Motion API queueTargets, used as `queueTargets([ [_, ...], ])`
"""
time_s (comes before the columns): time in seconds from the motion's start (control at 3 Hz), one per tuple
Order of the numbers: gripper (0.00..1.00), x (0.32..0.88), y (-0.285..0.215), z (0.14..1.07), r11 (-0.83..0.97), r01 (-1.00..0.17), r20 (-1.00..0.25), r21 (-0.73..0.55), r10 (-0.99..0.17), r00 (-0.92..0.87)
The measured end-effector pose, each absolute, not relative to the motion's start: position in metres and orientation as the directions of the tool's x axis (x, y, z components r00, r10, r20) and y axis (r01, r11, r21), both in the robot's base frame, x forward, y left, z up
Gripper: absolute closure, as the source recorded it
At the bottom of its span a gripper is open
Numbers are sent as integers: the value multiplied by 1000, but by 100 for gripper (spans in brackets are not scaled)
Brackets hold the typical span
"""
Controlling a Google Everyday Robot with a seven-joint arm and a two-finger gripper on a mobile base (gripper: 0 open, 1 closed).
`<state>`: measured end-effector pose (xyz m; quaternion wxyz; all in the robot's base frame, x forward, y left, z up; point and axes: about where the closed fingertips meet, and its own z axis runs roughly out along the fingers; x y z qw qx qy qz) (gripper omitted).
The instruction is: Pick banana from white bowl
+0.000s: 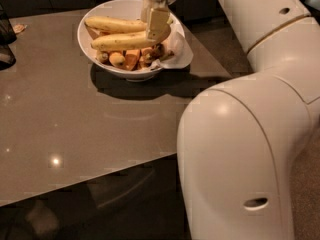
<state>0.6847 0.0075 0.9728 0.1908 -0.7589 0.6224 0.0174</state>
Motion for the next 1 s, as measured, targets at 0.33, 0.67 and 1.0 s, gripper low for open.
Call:
queueTargets([
  [0.33,41,684,10,958,-151,-961,-274,-230,-938,213],
  [0.67,39,681,13,943,-156,-969,-281,-190,-937,206],
  [1.0,57,676,12,932,-157,-975,-275,-160,-941,197],
])
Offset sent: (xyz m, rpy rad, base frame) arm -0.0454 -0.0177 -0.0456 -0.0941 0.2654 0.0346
